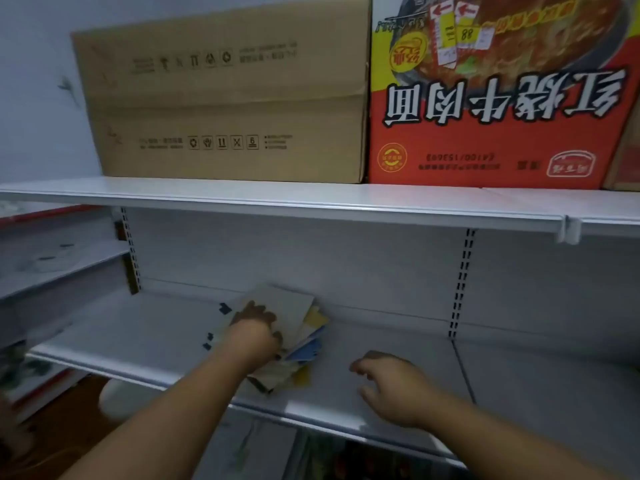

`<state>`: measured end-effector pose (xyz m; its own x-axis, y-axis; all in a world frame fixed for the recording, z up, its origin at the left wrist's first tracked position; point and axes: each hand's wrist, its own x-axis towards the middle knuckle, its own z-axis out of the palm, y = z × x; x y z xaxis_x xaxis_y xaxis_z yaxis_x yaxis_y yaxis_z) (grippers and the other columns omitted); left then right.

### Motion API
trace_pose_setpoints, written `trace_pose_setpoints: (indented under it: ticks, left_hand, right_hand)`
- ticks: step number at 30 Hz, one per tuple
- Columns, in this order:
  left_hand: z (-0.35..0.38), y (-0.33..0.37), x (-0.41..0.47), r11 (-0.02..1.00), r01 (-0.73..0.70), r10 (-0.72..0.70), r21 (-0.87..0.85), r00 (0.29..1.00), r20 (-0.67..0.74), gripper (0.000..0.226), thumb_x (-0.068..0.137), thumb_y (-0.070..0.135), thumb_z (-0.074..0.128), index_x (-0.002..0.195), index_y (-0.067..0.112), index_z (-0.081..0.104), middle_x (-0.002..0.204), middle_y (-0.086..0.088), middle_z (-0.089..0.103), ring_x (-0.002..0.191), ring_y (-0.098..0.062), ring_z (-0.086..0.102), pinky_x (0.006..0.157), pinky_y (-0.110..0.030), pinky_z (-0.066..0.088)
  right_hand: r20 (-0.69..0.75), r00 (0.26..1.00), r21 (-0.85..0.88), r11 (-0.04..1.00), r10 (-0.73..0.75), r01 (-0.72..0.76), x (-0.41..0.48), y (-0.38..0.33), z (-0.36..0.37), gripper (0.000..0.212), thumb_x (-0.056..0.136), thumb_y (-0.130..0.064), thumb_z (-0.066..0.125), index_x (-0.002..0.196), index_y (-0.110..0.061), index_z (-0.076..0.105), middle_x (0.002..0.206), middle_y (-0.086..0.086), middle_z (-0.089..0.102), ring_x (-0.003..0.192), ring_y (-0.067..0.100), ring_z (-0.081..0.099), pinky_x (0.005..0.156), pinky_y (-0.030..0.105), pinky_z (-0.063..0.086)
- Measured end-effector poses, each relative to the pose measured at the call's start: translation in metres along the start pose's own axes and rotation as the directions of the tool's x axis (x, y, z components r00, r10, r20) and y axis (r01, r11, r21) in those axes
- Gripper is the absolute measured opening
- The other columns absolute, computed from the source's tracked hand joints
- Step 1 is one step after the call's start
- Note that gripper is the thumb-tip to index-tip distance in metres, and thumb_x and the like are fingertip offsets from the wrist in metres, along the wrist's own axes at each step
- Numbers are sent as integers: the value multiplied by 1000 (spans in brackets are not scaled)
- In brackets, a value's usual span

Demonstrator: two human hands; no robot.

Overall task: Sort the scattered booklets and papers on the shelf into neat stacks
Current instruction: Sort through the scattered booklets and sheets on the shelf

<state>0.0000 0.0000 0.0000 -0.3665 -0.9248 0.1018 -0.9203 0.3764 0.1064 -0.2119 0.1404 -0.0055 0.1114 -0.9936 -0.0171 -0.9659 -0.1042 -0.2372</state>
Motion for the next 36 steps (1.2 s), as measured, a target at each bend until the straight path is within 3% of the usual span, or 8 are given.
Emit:
trace_pose_setpoints:
  ticks: [4,7,12,18,21,25,30,36]
  left_hand:
    - [13,-51,16,984,167,-169,57,985,34,57,94,41,31,140,8,28,155,-15,15,143,-29,12,116,-43,14]
    - [29,-60,18,991,114,-117,71,992,43,53,92,43,32,132,9,40,148,-17,31,137,-29,28,113,-46,19]
    - [40,-57,9,985,-146,161,92,971,-177,46,67,48,41,57,10,66,65,-15,65,65,-36,66,71,-52,56]
    - [32,-31,-1,962,-262,246,-80,953,-175,66,64,66,29,78,14,67,89,-5,63,89,-26,58,72,-28,43]
    - [32,-5,-7,900,-421,390,-113,893,-223,67,62,70,39,100,24,68,111,3,65,106,-17,60,86,-19,45]
    - [46,53,-8,797,-584,585,-152,810,-41,82,65,69,37,138,31,40,149,12,32,140,-8,26,111,-18,14]
    - [80,142,-8,675,-736,736,-51,677,-23,38,64,52,40,82,37,71,80,18,73,65,0,68,50,-10,50]
    - [100,224,-20,651,-748,754,-124,657,-8,33,73,37,40,80,34,72,74,11,73,61,-7,69,48,-13,50]
  right_hand:
    - [-129,989,245,969,70,-37,41,-41,16,36,93,-28,44,125,-15,54,120,3,57,96,15,52,80,21,40]
    - [-139,959,456,876,247,-159,72,-56,31,21,94,-28,41,84,-13,51,81,-4,52,75,14,46,57,19,34]
    - [-13,884,740,599,468,-306,98,-62,41,36,92,-45,41,77,-16,56,84,10,62,85,31,65,74,37,53]
    - [187,867,904,263,463,-336,94,-35,28,11,88,-13,54,79,-10,58,79,17,65,48,18,61,48,25,48]
    - [206,881,892,289,425,-348,72,-9,27,7,91,-12,49,92,-14,56,80,11,63,47,14,59,44,20,46]
    - [127,827,909,268,547,-317,28,34,23,12,93,-14,49,104,-16,53,81,10,65,43,14,59,42,21,46]
    - [75,742,896,282,667,-344,-39,97,14,10,92,-14,52,102,-18,51,78,6,64,38,13,58,42,23,46]
    - [-38,667,756,458,744,-468,-93,157,10,20,91,-23,55,110,-19,52,94,8,66,63,18,63,51,24,47]
